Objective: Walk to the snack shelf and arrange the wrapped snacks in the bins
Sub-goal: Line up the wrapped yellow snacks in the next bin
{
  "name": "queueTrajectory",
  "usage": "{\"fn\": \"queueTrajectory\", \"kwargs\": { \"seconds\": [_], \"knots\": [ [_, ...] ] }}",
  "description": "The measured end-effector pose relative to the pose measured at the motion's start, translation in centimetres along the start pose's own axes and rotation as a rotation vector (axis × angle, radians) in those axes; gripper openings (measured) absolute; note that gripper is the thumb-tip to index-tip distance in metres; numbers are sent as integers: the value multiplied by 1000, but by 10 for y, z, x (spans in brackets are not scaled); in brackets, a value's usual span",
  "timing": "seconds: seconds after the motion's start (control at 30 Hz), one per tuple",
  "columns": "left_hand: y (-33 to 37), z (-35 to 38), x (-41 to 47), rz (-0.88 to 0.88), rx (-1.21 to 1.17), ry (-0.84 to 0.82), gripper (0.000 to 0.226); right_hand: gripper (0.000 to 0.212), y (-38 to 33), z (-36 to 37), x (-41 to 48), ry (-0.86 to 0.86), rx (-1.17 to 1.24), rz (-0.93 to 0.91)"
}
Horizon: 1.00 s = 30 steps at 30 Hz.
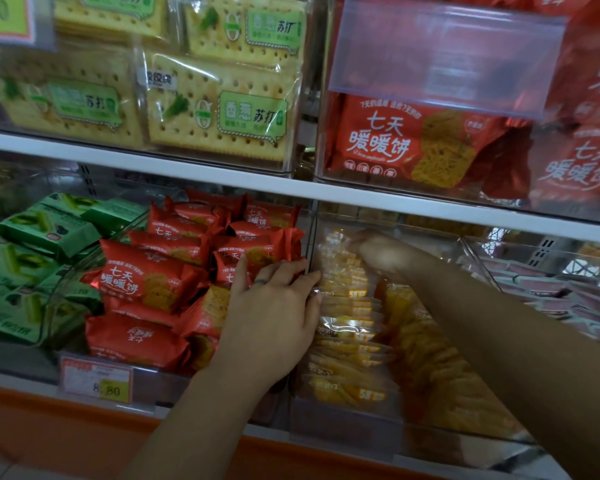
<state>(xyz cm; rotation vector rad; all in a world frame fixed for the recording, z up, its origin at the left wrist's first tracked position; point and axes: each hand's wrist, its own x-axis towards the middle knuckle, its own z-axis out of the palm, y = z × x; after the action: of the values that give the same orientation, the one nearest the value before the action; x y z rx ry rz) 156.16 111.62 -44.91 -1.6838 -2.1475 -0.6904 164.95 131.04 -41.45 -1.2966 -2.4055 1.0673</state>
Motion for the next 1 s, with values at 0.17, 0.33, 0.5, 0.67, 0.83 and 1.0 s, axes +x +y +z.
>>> {"fn": "queueTrajectory", "kwargs": {
  "seconds": [0.17,0.33,0.5,0.67,0.83,1.0],
  "knots": [
    [2,-8,1,-21,-55,-109,51,44,-9,-18,-28,-5,-213,-69],
    [9,-21,-11,81,-118,-127,44,40,6,-25,-129,134,-379,-413],
    [32,-28,-33,204,-244,-161,44,62,64,-41,-187,61,-639,-424],
    [89,-39,-27,31,-589,-218,36,85,91,-39,-207,83,-734,-469],
    [143,-16,20,-236,-696,-456,58,60,105,-56,-201,257,-503,-421],
    [155,25,59,-547,-775,-480,47,56,126,-66,-194,217,-389,-315]
  ]
}}
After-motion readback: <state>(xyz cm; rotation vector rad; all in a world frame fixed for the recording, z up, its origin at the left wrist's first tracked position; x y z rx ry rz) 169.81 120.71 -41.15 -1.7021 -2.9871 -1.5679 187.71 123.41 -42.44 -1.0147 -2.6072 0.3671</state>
